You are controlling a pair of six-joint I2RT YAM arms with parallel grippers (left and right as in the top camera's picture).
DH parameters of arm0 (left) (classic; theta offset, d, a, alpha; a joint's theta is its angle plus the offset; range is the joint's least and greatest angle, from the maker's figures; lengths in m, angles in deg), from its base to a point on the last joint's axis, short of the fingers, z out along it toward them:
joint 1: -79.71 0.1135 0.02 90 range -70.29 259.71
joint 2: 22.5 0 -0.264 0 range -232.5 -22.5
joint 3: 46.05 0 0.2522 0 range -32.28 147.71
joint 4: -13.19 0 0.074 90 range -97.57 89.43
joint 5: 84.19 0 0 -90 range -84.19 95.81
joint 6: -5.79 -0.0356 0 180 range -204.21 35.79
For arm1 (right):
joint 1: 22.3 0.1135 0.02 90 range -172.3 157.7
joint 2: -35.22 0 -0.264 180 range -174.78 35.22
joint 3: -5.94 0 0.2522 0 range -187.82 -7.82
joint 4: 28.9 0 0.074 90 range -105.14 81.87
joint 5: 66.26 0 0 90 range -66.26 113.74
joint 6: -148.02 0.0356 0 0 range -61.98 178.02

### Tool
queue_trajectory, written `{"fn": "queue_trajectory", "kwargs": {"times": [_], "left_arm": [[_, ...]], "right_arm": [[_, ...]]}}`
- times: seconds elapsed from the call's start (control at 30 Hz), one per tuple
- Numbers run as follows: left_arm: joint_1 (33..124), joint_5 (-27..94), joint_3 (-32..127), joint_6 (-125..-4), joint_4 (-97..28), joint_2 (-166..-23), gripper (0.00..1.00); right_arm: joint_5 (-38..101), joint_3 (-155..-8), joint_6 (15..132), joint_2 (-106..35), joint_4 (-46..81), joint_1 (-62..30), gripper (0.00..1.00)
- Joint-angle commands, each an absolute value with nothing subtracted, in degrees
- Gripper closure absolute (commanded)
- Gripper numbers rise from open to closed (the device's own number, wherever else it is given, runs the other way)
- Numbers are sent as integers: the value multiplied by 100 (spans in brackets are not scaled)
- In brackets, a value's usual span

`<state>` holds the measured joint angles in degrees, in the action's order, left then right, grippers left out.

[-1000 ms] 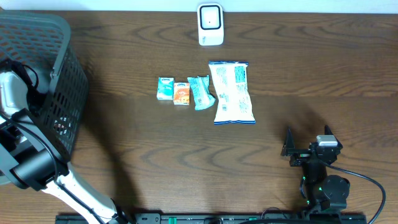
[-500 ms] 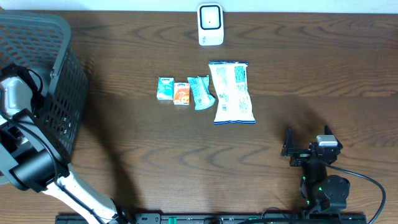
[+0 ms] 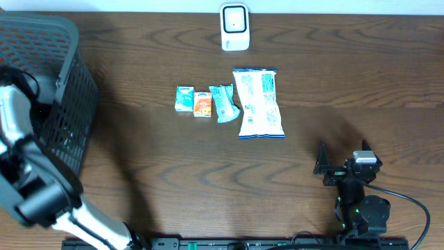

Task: Scan the item barcode
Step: 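Carry the dark green packet out and set it left of the row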

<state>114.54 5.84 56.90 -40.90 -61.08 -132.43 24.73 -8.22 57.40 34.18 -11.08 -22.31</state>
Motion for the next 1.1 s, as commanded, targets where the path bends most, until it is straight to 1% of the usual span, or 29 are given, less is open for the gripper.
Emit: {"fn": "queue_trajectory", "kwargs": {"times": [0.0, 0.13, 0.3, 0.37, 0.4, 0.43, 0.6, 0.67, 0.73, 0.8, 0.83, 1.07], "left_arm": [[11570, 532, 6033, -4101, -6020, -12017, 49], [11640, 532, 6033, -4094, -5625, -10622, 49], [11623, 790, 6033, -4057, -5221, -9372, 49], [11623, 1240, 6033, -4057, -5085, -8841, 49], [11618, 1913, 6031, -4035, -5022, -8419, 49], [11594, 2106, 6031, -4037, -5017, -8336, 49], [11185, 2639, 6009, -4037, -5035, -8301, 48], [10823, 2637, 5968, -4044, -5041, -8408, 48], [10204, 2635, 5928, -4111, -5061, -8695, 48], [9745, 2611, 5928, -4424, -5052, -8968, 48], [9306, 2552, 5928, -4837, -5052, -9276, 48], [7983, 2272, 5928, -6232, -5063, -10537, 48]], "right_arm": [[2429, -814, 5799, 3414, -1080, -2187, 1], [2429, -812, 5799, 3414, -1082, -2187, 1], [2429, -812, 5799, 3414, -1082, -2187, 1], [2429, -812, 5799, 3414, -1082, -2187, 1], [2427, -812, 5799, 3414, -1082, -2187, 1], [2429, -814, 5799, 3414, -1080, -2187, 1], [2429, -812, 5799, 3414, -1080, -2187, 1], [2429, -814, 5799, 3414, -1082, -2187, 1], [2429, -812, 5799, 3414, -1082, -2187, 1], [2429, -814, 5799, 3414, -1082, -2187, 1], [2429, -814, 5799, 3414, -1082, -2187, 1], [2429, -814, 5799, 3414, -1082, -2187, 1]]}}
